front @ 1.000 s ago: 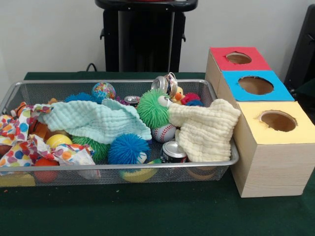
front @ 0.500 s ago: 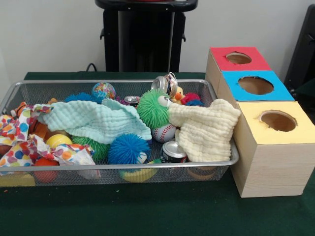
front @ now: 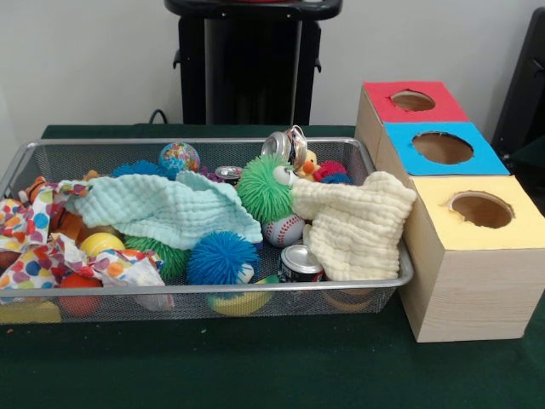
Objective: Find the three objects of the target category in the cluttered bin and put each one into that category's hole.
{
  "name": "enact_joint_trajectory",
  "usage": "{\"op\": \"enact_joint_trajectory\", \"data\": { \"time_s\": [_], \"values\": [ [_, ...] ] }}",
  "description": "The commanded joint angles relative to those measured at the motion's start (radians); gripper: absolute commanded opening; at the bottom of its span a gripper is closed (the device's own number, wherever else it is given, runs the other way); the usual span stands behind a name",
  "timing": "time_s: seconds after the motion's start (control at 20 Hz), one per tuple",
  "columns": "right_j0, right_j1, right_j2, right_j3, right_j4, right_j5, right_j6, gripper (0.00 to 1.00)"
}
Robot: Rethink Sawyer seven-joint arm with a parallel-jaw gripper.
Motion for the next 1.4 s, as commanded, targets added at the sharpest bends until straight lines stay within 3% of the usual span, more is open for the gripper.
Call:
{"op": "enact_joint_trajectory", "data": {
  "time_s": [0.05, 0.55, 0.9, 1.4],
  "values": [
    [-0.018, 0.083, 0.061, 0.121, -0.079, -0.050, -0.290, 0.00],
    [-0.041, 0.193, 0.080, 0.088, -0.149, -0.102, -0.311, 0.00],
    [-0.062, 0.217, 0.108, 0.111, -0.186, -0.134, -0.313, 0.00],
    [-0.078, 0.281, 0.144, 0.086, -0.232, -0.148, -0.323, 0.00]
  ]
}}
